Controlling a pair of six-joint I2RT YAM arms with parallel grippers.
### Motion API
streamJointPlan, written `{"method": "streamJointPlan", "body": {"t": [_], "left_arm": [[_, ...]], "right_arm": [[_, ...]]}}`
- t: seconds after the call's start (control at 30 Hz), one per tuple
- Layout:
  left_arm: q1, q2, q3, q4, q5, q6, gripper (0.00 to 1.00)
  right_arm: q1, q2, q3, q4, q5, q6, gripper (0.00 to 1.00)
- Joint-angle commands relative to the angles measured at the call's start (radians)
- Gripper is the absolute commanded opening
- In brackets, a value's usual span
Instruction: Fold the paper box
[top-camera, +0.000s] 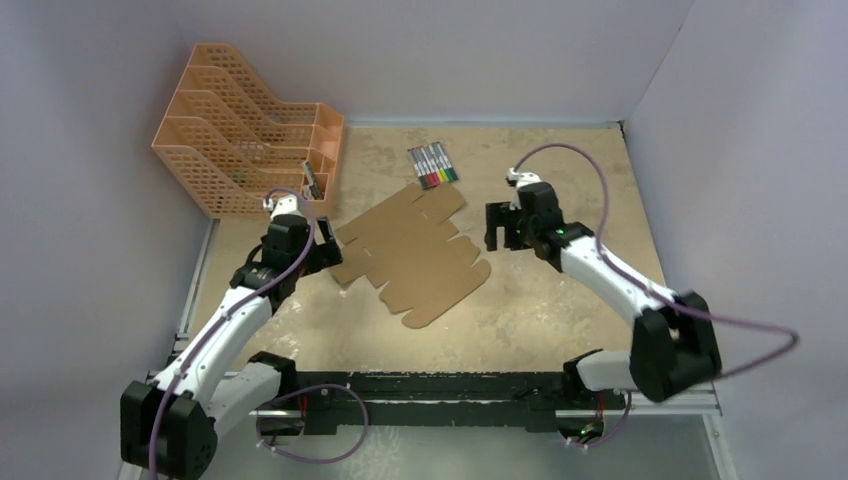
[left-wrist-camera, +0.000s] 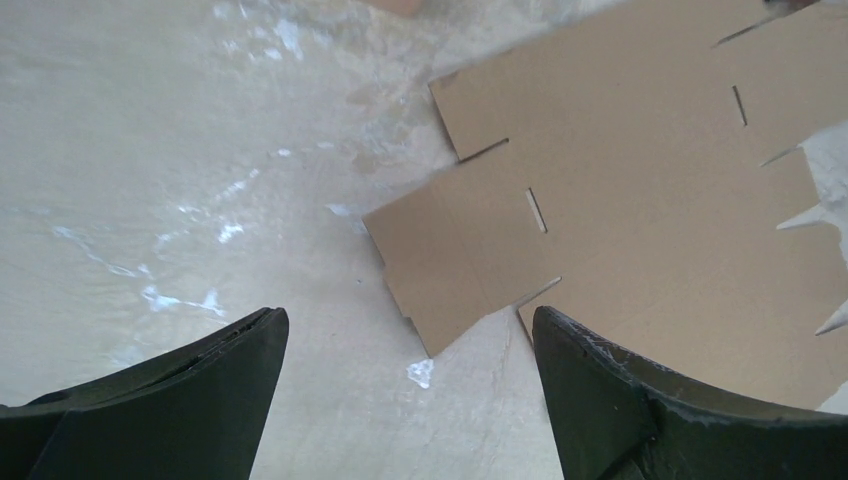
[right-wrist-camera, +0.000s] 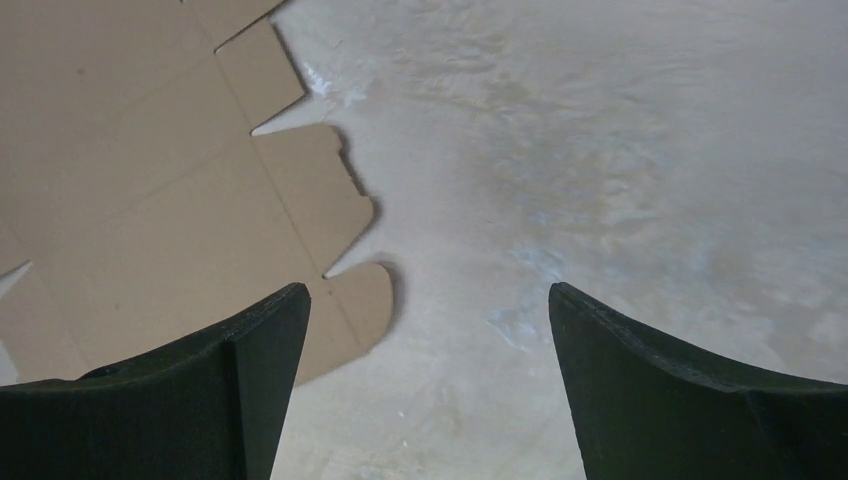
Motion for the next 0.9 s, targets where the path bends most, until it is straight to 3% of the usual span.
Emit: {"method": "streamJointPlan", "body": {"t": [0.0,0.2,0.4,0.87], "left_arm": [[-0.002,0.091,0.017,0.014,0.064,-0.141,0.92],[-0.002,0.196,0.032,-0.014,0.022,-0.201,0.89],[-0.002,0.253,0.018,0.009,0.007,-0.242,0.88],[-0.057,0.500,0.102,0.023,0.010,-0.221,0.76]], "right_arm": [[0.085,0.214,0.176,0.014,-0.019,0.009,0.91],[0.217,0.450,0.373,-0.046,0.077,-0.038,0.91],[0.274,0.579,0.431,-0.098,0.126,-0.047,0.95],[0.282,0.539,0.258,-0.206,0.256,-0.003,0.98]]}}
